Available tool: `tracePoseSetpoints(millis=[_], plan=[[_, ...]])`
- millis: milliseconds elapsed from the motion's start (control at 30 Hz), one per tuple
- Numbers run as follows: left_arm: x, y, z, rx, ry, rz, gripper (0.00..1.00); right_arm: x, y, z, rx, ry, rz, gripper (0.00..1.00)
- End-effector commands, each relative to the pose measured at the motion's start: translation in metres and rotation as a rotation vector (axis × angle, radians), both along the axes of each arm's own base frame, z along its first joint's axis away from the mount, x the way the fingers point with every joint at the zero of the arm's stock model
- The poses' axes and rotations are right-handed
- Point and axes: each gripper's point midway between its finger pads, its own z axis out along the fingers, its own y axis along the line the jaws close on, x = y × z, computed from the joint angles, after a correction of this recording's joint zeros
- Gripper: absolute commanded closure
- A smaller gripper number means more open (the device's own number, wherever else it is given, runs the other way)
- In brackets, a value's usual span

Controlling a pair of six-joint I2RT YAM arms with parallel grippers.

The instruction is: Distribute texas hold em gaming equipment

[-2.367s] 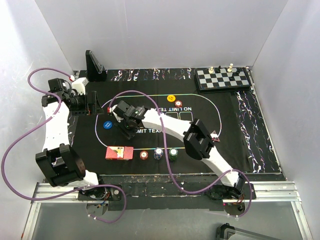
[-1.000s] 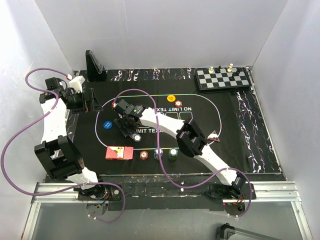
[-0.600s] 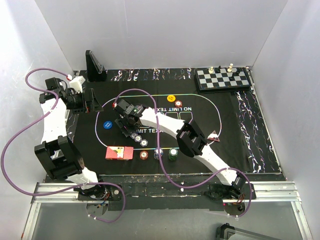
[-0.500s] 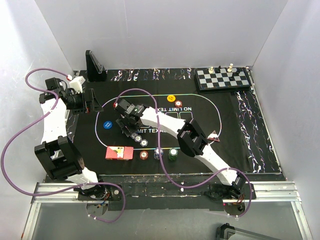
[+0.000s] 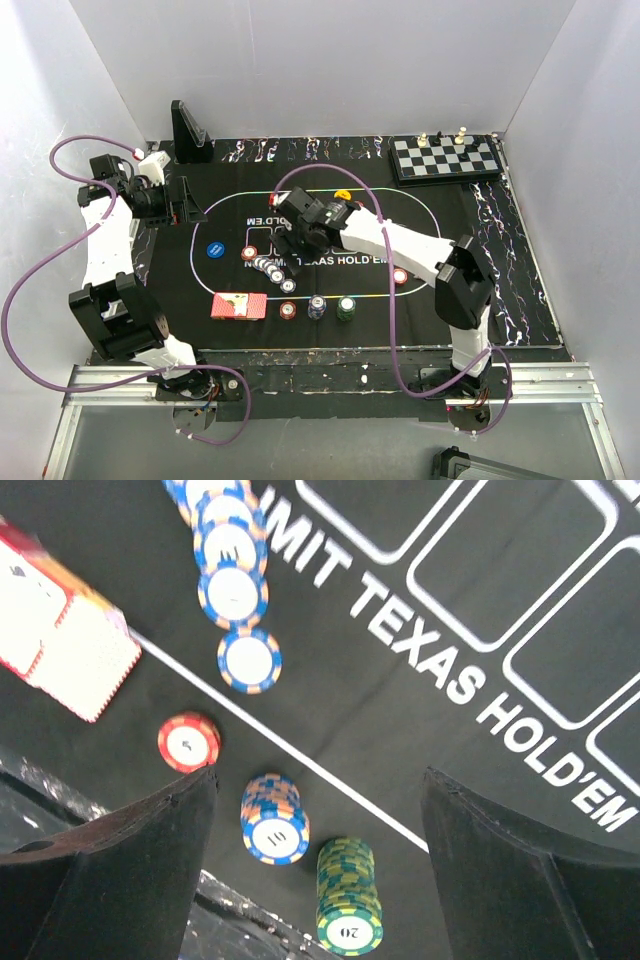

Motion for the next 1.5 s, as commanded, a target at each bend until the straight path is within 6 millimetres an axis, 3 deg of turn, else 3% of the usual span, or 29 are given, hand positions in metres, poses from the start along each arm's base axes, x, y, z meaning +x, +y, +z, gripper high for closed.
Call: tracePoseSetpoints(millis=[0, 233, 433, 600, 900, 1100, 1333, 1467], plan=[[-0.004, -0.003, 0.025, 0.003, -0.073, -0.003, 0.00, -0.037, -0.010, -0.026, -0.009, 0.091, 0.028, 0.11], [-0.004, -0.004, 0.025, -0.001, -0.072, 0.002, 0.00, -0.069, -0.015, -0.047, -0.035, 0.144, 0.076, 0.10], [-0.003, -0.004, 0.029, -0.008, -0.072, 0.003, 0.00, -0.080, -0.019, -0.062, -0.046, 0.175, 0.080, 0.10], [-0.004, -0.004, 0.030, -0.003, -0.076, 0.004, 0.00, -0.085, -0.026, -0.077, -0.071, 0.201, 0.074, 0.16], [-0.005, -0.003, 0.030, 0.004, -0.079, 0.006, 0.00, -0.088, -0.025, -0.078, -0.058, 0.207, 0.071, 0.36], [-0.005, -0.003, 0.031, 0.010, -0.083, 0.005, 0.00, -0.089, -0.025, -0.079, -0.061, 0.210, 0.072, 0.60], [-0.005, -0.003, 0.031, 0.011, -0.080, 0.005, 0.00, -0.090, -0.025, -0.081, -0.061, 0.217, 0.069, 0.68], [-0.005, -0.003, 0.032, 0.015, -0.085, 0.002, 0.00, -0.086, -0.023, -0.065, -0.040, 0.189, 0.074, 0.78]])
